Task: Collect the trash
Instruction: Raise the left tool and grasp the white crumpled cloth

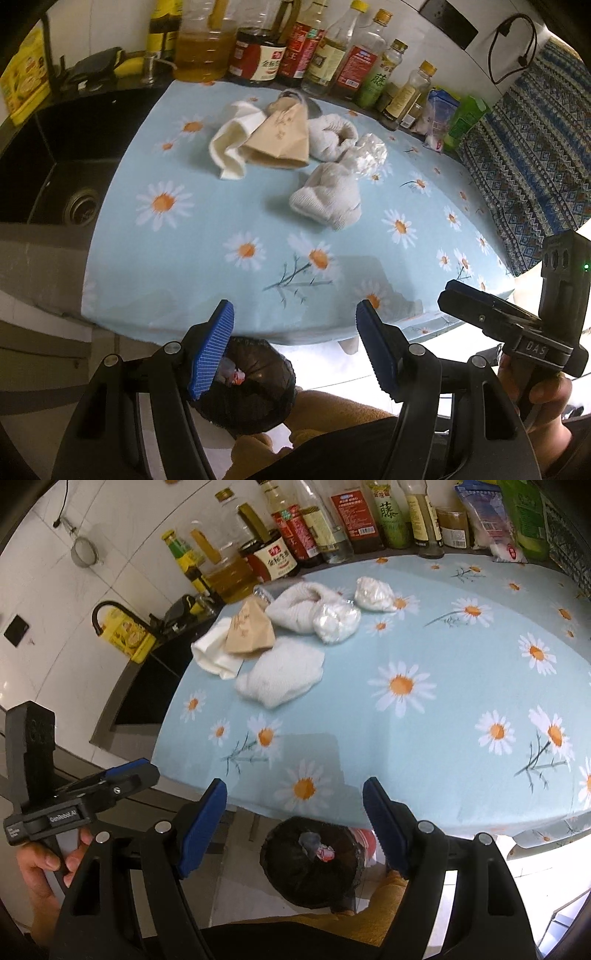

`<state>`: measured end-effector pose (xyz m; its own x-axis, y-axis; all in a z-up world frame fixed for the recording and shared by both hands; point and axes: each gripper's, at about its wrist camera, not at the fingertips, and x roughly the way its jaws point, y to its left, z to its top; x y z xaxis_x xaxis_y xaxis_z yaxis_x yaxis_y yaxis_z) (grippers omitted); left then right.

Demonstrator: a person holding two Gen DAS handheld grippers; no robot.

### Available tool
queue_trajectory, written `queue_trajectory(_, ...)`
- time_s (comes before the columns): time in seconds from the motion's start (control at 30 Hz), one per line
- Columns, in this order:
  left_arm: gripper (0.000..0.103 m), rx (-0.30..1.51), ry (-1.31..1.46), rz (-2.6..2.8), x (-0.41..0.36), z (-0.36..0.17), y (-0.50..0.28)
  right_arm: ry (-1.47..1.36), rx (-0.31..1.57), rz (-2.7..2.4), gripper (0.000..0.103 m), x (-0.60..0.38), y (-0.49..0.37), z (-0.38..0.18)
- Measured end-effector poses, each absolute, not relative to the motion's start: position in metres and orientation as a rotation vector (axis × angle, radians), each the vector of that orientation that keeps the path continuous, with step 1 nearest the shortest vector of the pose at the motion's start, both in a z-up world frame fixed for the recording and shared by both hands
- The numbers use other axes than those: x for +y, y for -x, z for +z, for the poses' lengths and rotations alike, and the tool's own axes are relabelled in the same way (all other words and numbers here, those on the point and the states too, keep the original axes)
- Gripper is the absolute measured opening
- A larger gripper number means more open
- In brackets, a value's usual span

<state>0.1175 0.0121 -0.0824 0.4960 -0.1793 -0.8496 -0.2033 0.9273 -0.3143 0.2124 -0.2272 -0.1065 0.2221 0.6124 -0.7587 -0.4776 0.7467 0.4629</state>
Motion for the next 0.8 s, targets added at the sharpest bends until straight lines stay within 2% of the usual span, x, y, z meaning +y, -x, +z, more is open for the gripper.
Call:
queue_trajectory(0.5,0.067,1.115,0.324,-0.012,-0.008,-0.09,-0.21,-0.201,1.096,0.712,0.076,-0.251,-0.277,-0.101)
queue_trajectory(0.53,0.069,1.126,0.315,-0.016,-0.009,-0.092,-0.219,-0.204,1.096,0.709,0.076,-0.253,-0.28,-0.101)
queue_trajectory(0.57,0.076,1.137,0.306,-0.016,-0.01,-0.095,-0.225,-0.209,1.097,0.705,0.076,-0.255,-0.284,-0.102)
queue_trajectory(0.8,0.076,1.178,0.269,-0.027,-0.019,-0.107,-0.261,-0.23,1.109,0.691,0.076,-0.262,-0.306,-0.108)
